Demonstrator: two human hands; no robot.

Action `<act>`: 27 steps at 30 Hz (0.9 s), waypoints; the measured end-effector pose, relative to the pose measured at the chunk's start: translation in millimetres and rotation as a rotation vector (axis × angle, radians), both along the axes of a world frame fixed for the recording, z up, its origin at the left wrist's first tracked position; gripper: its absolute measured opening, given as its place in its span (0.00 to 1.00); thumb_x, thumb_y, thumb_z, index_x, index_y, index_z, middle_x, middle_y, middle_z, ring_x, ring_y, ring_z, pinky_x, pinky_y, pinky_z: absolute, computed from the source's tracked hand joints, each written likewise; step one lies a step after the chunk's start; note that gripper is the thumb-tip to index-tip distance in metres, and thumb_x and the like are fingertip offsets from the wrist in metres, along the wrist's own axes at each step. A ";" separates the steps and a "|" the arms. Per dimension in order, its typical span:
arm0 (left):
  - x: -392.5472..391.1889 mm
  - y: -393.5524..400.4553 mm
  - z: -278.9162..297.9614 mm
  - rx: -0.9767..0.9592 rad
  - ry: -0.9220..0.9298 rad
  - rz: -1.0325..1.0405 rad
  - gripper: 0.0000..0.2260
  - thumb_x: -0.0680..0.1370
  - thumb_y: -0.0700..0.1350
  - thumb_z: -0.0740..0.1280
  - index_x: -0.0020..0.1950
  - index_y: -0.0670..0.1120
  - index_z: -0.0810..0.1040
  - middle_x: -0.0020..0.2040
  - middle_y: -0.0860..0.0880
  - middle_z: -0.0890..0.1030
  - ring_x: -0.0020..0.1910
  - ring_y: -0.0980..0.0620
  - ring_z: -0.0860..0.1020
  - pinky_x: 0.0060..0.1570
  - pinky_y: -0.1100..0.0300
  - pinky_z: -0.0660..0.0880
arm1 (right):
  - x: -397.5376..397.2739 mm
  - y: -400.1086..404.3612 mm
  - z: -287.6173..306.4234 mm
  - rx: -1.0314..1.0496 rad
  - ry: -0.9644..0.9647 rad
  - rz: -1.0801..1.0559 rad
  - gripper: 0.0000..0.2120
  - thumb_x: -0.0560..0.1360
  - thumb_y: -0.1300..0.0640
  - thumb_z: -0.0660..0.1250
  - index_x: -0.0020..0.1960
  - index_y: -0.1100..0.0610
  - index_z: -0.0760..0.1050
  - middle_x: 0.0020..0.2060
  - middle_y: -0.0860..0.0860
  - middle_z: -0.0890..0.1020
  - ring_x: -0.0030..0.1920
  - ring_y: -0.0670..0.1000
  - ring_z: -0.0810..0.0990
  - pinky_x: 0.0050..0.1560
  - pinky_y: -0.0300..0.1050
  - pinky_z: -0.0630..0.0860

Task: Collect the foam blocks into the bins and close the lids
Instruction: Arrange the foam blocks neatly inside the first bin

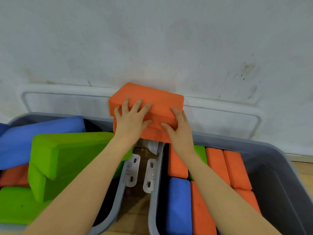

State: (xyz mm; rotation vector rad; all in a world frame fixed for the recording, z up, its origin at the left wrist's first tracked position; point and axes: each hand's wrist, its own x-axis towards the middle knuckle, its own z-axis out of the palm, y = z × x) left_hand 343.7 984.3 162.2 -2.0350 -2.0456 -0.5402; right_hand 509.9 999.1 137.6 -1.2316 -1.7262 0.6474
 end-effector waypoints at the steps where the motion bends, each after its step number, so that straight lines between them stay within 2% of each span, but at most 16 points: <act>1: -0.2 -2.7 -1.5 0.080 0.011 -0.014 0.23 0.71 0.55 0.69 0.65 0.52 0.75 0.64 0.44 0.75 0.64 0.30 0.68 0.55 0.33 0.65 | 2.0 -4.5 2.9 0.025 0.013 -0.015 0.27 0.74 0.56 0.70 0.71 0.50 0.66 0.71 0.54 0.64 0.67 0.48 0.67 0.64 0.32 0.64; 4: 8.3 -9.6 8.1 0.276 0.044 -0.042 0.23 0.71 0.60 0.62 0.65 0.54 0.72 0.63 0.45 0.77 0.60 0.33 0.73 0.52 0.39 0.68 | 14.6 -17.4 26.2 0.151 0.041 -0.052 0.27 0.74 0.58 0.70 0.69 0.45 0.66 0.73 0.56 0.61 0.71 0.52 0.63 0.65 0.34 0.62; 6: 19.9 -11.5 19.5 0.344 0.026 -0.072 0.23 0.71 0.60 0.63 0.65 0.55 0.70 0.63 0.46 0.76 0.59 0.36 0.73 0.52 0.42 0.68 | 28.4 -26.0 43.4 0.214 0.052 -0.069 0.28 0.72 0.61 0.71 0.67 0.42 0.66 0.72 0.56 0.61 0.71 0.52 0.62 0.61 0.25 0.61; 7: 27.2 -12.6 24.7 0.349 0.015 -0.096 0.24 0.71 0.61 0.64 0.65 0.55 0.70 0.63 0.47 0.76 0.58 0.37 0.74 0.52 0.44 0.69 | 36.9 -30.6 50.0 0.226 0.047 -0.080 0.29 0.72 0.61 0.72 0.66 0.42 0.67 0.72 0.55 0.61 0.71 0.51 0.62 0.60 0.24 0.61; 8: 34.3 -12.9 28.8 0.341 0.007 -0.126 0.24 0.71 0.61 0.64 0.65 0.55 0.70 0.63 0.47 0.76 0.58 0.38 0.74 0.51 0.45 0.69 | 46.3 -34.5 55.4 0.232 0.033 -0.099 0.29 0.71 0.62 0.72 0.66 0.41 0.67 0.72 0.53 0.61 0.71 0.50 0.62 0.63 0.27 0.62; 10: 46.7 -12.3 31.3 0.292 -0.035 -0.204 0.23 0.72 0.60 0.62 0.65 0.54 0.72 0.62 0.48 0.77 0.56 0.41 0.75 0.52 0.48 0.69 | 66.2 -42.2 60.8 0.227 -0.014 -0.150 0.30 0.70 0.62 0.73 0.66 0.41 0.68 0.72 0.53 0.62 0.71 0.50 0.62 0.67 0.38 0.63; 11: 52.2 -12.7 30.0 0.249 -0.076 -0.253 0.23 0.72 0.60 0.61 0.65 0.53 0.73 0.63 0.48 0.76 0.56 0.41 0.75 0.52 0.49 0.69 | 76.3 -46.6 61.8 0.219 -0.044 -0.181 0.30 0.70 0.62 0.74 0.65 0.41 0.69 0.72 0.53 0.62 0.71 0.50 0.62 0.67 0.38 0.63; 14: 61.4 -16.1 18.3 0.104 -0.213 -0.340 0.25 0.74 0.60 0.58 0.67 0.52 0.72 0.66 0.49 0.73 0.61 0.44 0.73 0.57 0.49 0.65 | 102.3 -65.2 64.6 0.207 -0.136 -0.288 0.28 0.70 0.61 0.73 0.64 0.39 0.70 0.73 0.53 0.61 0.71 0.52 0.60 0.60 0.26 0.57; 15: 62.8 -17.9 13.1 0.076 -0.251 -0.337 0.25 0.74 0.61 0.57 0.68 0.52 0.72 0.67 0.49 0.72 0.63 0.45 0.71 0.58 0.50 0.63 | 109.8 -71.3 66.1 0.211 -0.161 -0.318 0.28 0.70 0.61 0.73 0.64 0.40 0.70 0.73 0.53 0.60 0.71 0.53 0.60 0.59 0.27 0.58; 19: 66.7 -24.4 -7.9 0.018 -0.403 -0.271 0.28 0.74 0.62 0.53 0.68 0.49 0.71 0.67 0.49 0.71 0.66 0.46 0.67 0.61 0.51 0.59 | 131.2 -86.2 69.5 0.209 -0.302 -0.406 0.27 0.69 0.61 0.74 0.65 0.45 0.73 0.73 0.55 0.61 0.70 0.59 0.60 0.52 0.47 0.69; 21: 67.9 -21.8 -18.7 -0.026 -0.390 -0.228 0.26 0.75 0.61 0.56 0.68 0.49 0.71 0.68 0.48 0.71 0.68 0.45 0.66 0.62 0.49 0.59 | 135.5 -89.4 68.9 0.195 -0.351 -0.403 0.27 0.69 0.60 0.74 0.65 0.45 0.73 0.73 0.55 0.61 0.70 0.59 0.59 0.50 0.52 0.73; 24: 71.2 -7.8 -34.2 -0.109 -0.306 -0.182 0.24 0.76 0.54 0.67 0.70 0.51 0.70 0.71 0.45 0.68 0.71 0.42 0.61 0.65 0.44 0.56 | 137.4 -90.6 66.7 0.183 -0.399 -0.392 0.27 0.69 0.59 0.74 0.65 0.45 0.72 0.73 0.56 0.61 0.69 0.59 0.59 0.51 0.53 0.73; 27: 69.9 10.8 -40.2 -0.171 -0.205 -0.211 0.27 0.75 0.56 0.66 0.73 0.53 0.65 0.75 0.46 0.60 0.74 0.40 0.53 0.67 0.42 0.50 | 140.3 -83.3 64.9 0.157 -0.368 -0.397 0.28 0.69 0.60 0.73 0.67 0.45 0.71 0.74 0.54 0.60 0.70 0.58 0.57 0.50 0.53 0.74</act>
